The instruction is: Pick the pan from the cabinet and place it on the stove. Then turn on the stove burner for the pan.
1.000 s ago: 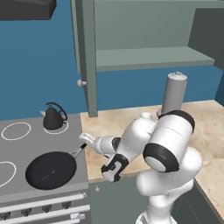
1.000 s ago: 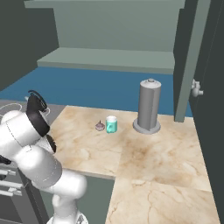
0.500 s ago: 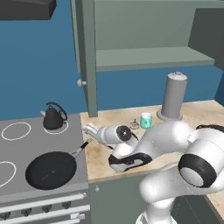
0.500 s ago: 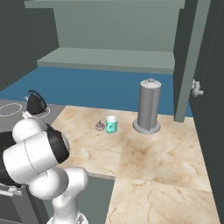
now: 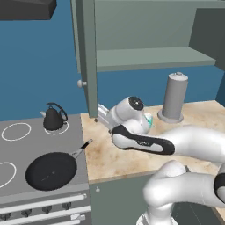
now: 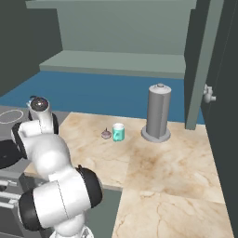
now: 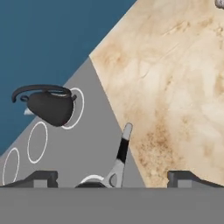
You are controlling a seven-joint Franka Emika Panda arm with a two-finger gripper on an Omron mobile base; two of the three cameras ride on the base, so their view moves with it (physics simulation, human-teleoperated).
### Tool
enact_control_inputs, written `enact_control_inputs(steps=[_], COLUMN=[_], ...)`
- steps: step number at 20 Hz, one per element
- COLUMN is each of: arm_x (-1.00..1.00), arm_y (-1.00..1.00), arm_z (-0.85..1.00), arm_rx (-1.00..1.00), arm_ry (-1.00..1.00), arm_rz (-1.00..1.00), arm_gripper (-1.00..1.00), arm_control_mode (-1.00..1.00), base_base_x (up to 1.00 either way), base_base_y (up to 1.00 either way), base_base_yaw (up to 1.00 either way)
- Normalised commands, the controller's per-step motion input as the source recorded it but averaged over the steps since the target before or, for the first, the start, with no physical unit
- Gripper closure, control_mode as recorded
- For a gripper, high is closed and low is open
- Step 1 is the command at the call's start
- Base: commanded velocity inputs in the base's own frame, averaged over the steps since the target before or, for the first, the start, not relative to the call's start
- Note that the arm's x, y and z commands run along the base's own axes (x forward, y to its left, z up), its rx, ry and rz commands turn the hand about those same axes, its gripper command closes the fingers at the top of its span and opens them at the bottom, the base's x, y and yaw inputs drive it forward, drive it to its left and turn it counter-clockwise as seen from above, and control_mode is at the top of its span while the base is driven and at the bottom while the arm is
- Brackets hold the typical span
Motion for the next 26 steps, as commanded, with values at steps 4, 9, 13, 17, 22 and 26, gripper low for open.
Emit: enact_control_inputs(steps=[4, 9, 13, 17, 22, 26], arm_x=[-0.56, -0.72, -0.66, -0.71, -0.86, -0.97], arm_y=[-0.34, -0.36, -0.46, -0.38, -0.05, -0.07], arm_z=[0.27, 0.2, 0.33, 0.22, -0.02, -0.02], arm_rx=[0.0, 0.0, 0.0, 0.0, 0.0, 0.0], arm_ry=[0.15, 0.11, 0.11, 0.06, -0.03, -0.13], arm_rz=[-0.09, -0.12, -0.09, -0.06, -0.01, 0.0], arm_gripper=[-1.0, -1.0, -1.0, -1.0, -1.0, -1.0], arm_control_mode=[-1.0, -1.0, -1.0, -1.0, -1.0, -1.0], base_base_x=[0.0, 0.0, 0.0, 0.0, 0.0, 0.0], base_base_y=[0.0, 0.0, 0.0, 0.0, 0.0, 0.0], base_base_yaw=[0.0, 0.0, 0.0, 0.0, 0.0, 0.0])
